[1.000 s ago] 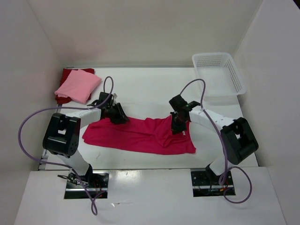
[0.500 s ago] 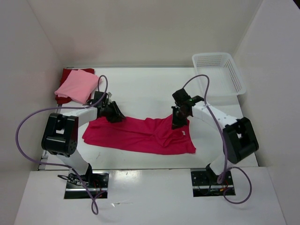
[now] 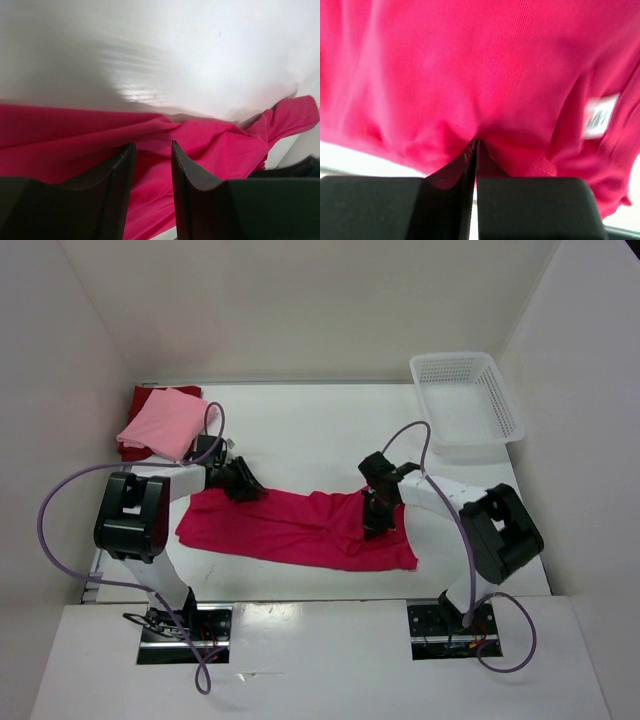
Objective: Fold and stack the t-shirts
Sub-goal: Fold the other side of the tshirt into a rectangle
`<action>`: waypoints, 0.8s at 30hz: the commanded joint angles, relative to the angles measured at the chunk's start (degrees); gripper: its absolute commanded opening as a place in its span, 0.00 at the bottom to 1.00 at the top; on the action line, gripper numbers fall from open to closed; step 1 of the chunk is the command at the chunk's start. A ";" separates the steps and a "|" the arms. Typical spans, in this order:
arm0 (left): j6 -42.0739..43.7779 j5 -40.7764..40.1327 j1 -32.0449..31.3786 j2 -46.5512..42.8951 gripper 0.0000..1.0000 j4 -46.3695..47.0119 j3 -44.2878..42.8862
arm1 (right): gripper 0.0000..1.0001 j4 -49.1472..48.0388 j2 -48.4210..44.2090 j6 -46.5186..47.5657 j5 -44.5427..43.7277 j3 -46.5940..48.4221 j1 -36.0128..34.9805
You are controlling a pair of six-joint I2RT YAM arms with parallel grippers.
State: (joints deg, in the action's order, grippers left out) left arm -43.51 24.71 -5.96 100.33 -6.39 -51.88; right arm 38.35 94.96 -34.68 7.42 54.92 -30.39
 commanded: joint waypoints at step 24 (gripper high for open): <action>2.91 -0.02 5.16 -9.63 0.45 -1.52 1.52 | 0.02 -0.02 -7.42 -8.30 -3.56 -2.08 9.12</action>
State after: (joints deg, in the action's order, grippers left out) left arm -41.87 23.86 -1.78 90.00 -8.91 -50.70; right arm 39.46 85.56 -40.66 6.37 55.59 -21.30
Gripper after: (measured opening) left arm 0.446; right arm 0.029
